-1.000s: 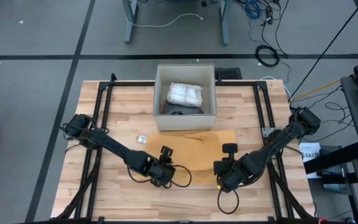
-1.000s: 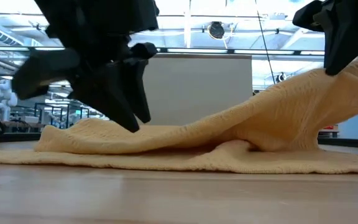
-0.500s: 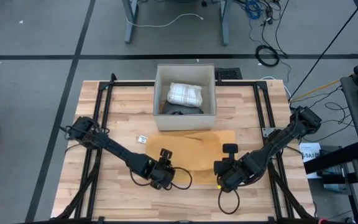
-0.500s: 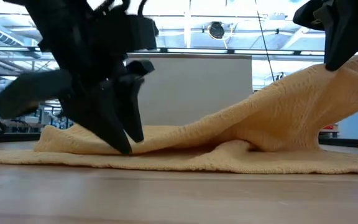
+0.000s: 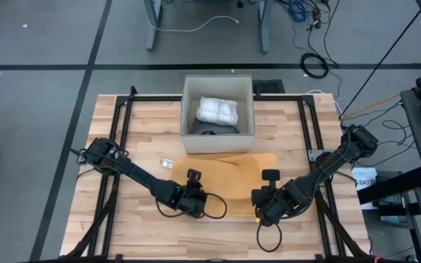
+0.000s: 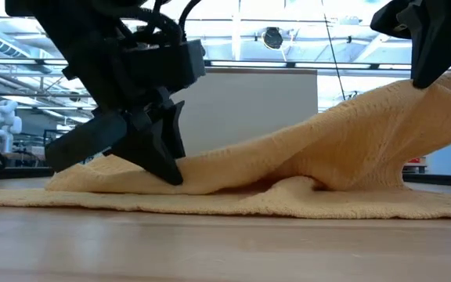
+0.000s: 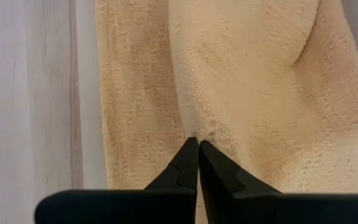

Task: Fold towel
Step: Fold the orange towel

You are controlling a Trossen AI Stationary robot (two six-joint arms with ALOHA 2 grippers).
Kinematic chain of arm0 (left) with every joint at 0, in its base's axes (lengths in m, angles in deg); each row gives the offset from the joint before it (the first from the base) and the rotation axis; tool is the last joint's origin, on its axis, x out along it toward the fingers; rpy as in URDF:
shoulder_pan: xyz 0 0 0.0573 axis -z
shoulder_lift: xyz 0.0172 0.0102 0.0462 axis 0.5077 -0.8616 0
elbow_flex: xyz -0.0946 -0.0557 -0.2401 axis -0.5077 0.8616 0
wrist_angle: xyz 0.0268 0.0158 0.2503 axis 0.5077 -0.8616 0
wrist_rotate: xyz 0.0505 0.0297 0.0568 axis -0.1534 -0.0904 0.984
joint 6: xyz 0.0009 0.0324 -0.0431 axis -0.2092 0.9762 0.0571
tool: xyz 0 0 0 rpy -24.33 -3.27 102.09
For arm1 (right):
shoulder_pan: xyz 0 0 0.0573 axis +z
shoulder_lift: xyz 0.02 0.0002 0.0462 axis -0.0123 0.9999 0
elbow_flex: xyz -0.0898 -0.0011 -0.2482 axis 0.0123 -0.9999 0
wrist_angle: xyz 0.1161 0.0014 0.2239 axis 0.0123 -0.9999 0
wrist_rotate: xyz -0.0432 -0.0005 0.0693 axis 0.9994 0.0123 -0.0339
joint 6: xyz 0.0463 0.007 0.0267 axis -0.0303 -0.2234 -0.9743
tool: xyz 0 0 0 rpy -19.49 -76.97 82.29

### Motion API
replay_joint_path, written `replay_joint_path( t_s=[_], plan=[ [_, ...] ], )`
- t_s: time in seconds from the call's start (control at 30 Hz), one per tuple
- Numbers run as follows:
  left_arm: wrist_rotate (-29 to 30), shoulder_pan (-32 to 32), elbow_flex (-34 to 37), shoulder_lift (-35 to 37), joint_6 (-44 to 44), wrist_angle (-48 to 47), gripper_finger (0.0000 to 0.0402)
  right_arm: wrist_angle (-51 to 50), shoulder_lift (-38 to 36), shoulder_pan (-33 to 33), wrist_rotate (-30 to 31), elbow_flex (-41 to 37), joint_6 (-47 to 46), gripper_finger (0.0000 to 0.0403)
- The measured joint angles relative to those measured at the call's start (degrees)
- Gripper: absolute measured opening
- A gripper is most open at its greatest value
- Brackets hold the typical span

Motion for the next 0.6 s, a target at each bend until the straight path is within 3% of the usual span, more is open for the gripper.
replay_joint_path(
  t_s=[0.17, 0.37, 0.6],
  plan=[
    [1.4, 0.4, 0.0, 0.0, 1.5, -3.1, 0.0016, 0.0, 0.0, 0.0, -0.2, 0.0, -0.3, 0.0],
    [10.0, 3.3, -3.3, 0.0, 0.8, -14.5, 0.0004, -0.1, -0.1, 0.0, -1.3, 0.0, -0.4, 0.0],
    [20.7, 7.8, -18.4, 0.0, -3.7, -38.0, 0.0002, 0.6, -4.6, 0.8, -1.7, 0.4, 0.7, 0.0]
  ],
)
